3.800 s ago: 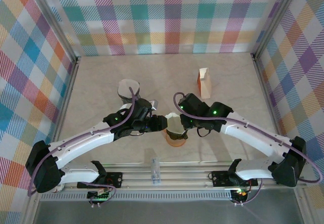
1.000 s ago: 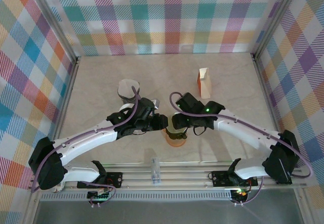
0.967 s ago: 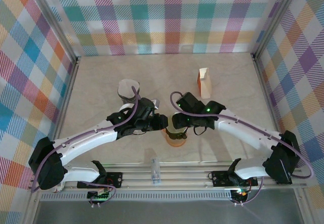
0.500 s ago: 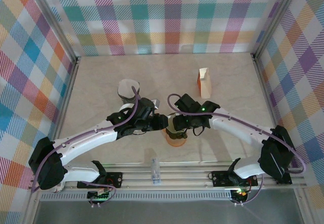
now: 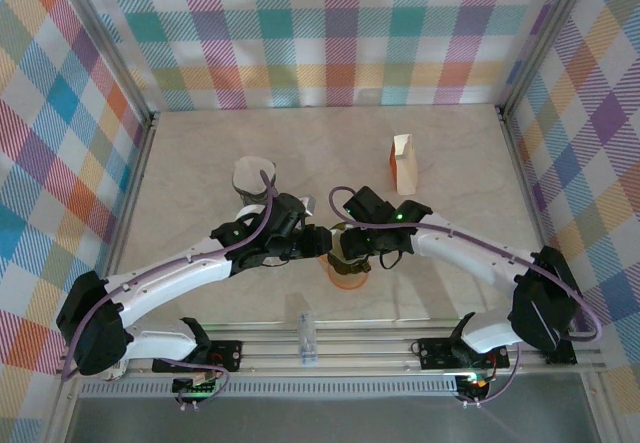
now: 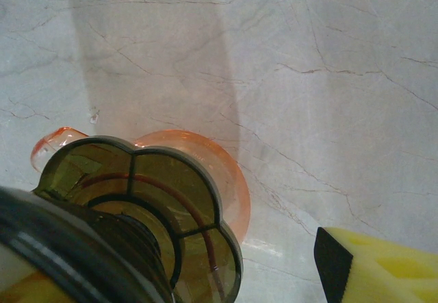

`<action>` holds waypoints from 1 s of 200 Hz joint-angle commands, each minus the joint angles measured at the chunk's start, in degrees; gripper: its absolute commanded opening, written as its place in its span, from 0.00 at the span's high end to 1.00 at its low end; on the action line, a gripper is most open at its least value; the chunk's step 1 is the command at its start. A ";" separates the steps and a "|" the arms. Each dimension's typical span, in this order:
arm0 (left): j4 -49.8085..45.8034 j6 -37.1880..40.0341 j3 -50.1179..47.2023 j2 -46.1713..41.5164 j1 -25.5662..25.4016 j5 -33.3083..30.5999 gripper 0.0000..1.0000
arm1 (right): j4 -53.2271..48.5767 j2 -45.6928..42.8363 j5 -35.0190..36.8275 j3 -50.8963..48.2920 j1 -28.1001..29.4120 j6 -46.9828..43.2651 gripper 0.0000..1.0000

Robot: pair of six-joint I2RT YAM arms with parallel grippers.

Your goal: Place the coffee filter in the dripper

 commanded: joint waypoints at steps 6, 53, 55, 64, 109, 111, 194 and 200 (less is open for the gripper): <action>-0.12 0.23 0.48 0.37 -0.66 0.64 0.67 | -1.11 -3.27 -0.47 0.66 -0.37 0.30 0.25; -0.02 0.20 0.46 0.30 -0.61 0.58 0.68 | 0.07 -2.45 -2.59 -0.99 -0.37 0.24 0.25; 0.03 0.16 0.45 0.35 -0.60 0.65 0.68 | 0.06 -2.24 -2.65 -1.11 -0.37 0.25 0.25; 0.07 0.20 0.43 0.38 -0.62 0.67 0.68 | 0.25 -1.57 -2.89 -1.59 -0.37 0.42 0.25; -0.02 0.12 0.33 0.45 -0.61 0.76 0.68 | 1.18 -0.51 -2.82 -2.64 -0.37 0.73 0.26; -0.02 0.18 0.36 0.46 -0.60 0.76 0.68 | 1.22 -0.55 -2.80 -2.56 -0.37 0.70 0.26; -0.10 0.14 0.35 0.62 -0.73 0.58 0.68 | -0.54 -12.43 1.14 1.22 -0.37 0.96 0.24; -0.02 0.18 0.31 0.55 -0.67 0.63 0.68 | -0.20 -13.51 1.51 0.86 -0.37 1.24 0.24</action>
